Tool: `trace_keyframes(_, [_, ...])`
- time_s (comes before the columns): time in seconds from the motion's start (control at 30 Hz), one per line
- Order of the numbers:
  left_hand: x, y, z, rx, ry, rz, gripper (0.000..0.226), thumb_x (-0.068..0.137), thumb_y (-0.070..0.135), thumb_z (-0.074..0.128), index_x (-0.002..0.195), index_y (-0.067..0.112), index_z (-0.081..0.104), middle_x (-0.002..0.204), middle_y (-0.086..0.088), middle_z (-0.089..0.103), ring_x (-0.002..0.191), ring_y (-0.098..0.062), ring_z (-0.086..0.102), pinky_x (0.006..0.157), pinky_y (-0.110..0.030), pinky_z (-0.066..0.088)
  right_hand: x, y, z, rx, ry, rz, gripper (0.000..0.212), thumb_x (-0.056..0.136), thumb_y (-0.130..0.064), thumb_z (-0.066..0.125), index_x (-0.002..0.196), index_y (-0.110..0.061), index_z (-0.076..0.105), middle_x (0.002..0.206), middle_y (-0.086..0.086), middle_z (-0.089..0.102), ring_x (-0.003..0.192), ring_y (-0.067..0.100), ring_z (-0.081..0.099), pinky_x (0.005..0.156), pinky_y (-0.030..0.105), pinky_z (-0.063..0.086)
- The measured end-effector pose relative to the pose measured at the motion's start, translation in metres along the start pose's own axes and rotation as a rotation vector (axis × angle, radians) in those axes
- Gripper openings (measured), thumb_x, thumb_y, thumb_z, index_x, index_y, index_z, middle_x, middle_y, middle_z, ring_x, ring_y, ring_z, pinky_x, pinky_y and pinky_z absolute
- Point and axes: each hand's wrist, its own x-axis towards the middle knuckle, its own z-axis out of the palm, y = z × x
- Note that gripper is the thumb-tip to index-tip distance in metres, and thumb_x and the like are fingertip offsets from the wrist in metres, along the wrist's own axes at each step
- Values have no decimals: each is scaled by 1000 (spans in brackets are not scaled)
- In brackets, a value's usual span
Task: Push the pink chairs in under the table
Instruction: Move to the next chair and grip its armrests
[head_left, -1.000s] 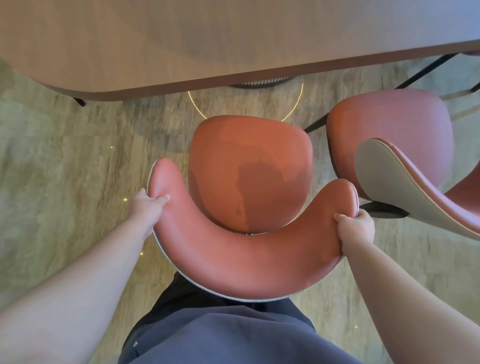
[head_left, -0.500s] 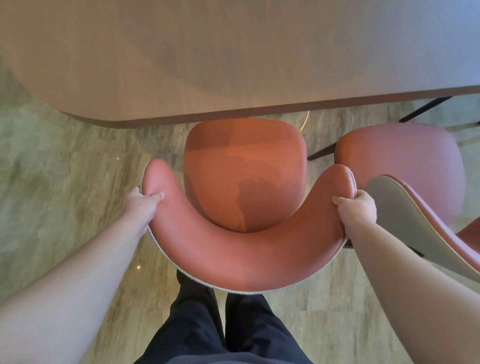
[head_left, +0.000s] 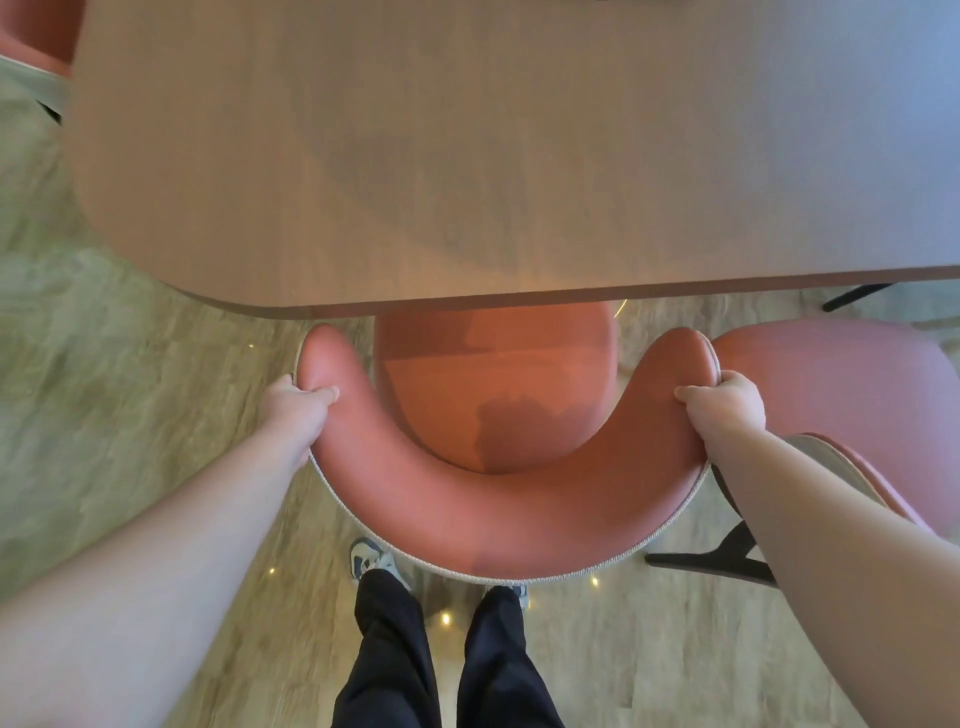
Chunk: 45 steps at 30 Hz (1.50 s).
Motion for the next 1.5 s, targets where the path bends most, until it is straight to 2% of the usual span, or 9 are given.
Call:
trace_keyframes(0.33, [30,8,5,-54,60,-10,74,94,15,72,153,-2,31,148,-21,51,108,-27,55,90,-35,41,33,-47,20,-31,-23,-60,25,83,-27,75,99,-14,60,92,6,67,88,34,66,86,49,57])
trace_keyframes(0.73, [34,16,3,27,83,-59,54,86,27,79,129,8,52,120,-11,64,103,-33,64,99,-48,52,37,-59,22,-97,-39,-4,42,81,-37,79,109,-13,59,103,9,68,90,34,65,83,45,56])
trace_keyframes(0.93, [30,21,0,82,36,-75,75,87,41,77,143,7,42,124,-8,56,102,-30,57,89,-40,47,24,-63,18,-69,-115,15,58,85,-44,74,126,-7,55,113,12,66,97,34,64,85,45,55])
trace_keyframes(1.03, [15,25,-3,12,9,-81,72,94,34,68,152,7,34,144,-14,53,118,-33,58,103,-45,47,1,-63,13,17,-133,14,55,89,-26,65,137,-8,48,121,14,63,104,35,63,87,43,53])
trace_keyframes(1.13, [-23,23,-9,-42,-15,-20,58,96,17,58,151,11,40,138,-5,55,116,-29,57,98,-36,43,-42,-56,2,91,-144,-23,61,88,-16,53,148,-12,41,130,10,60,107,31,61,85,39,48])
trace_keyframes(1.27, [-90,16,-26,-132,-48,39,52,100,4,50,151,11,46,157,-12,45,135,-24,50,107,-34,41,-110,-38,-15,227,-167,-69,68,91,-12,48,157,-21,35,153,2,48,129,24,55,102,41,47])
trace_keyframes(1.33, [-121,11,-37,-192,-96,58,37,102,5,51,138,14,58,142,-9,58,120,-20,59,92,-32,52,-141,-29,-21,293,-219,-82,65,90,-10,47,153,-23,41,147,-1,55,122,19,60,98,39,52])
trace_keyframes(1.43, [-165,-1,-50,-233,-177,68,21,103,7,51,119,16,63,122,-7,70,110,-22,69,84,-35,58,-185,-17,-26,287,-331,-162,53,89,-10,48,140,-27,51,125,-9,67,95,9,67,68,25,53])
trace_keyframes(1.5, [-191,-11,-57,-301,-147,62,20,102,6,51,113,16,65,115,-8,73,103,-20,72,84,-38,59,-211,-10,-28,288,-392,-226,48,89,-9,48,133,-27,55,113,-11,71,93,12,69,71,30,58])
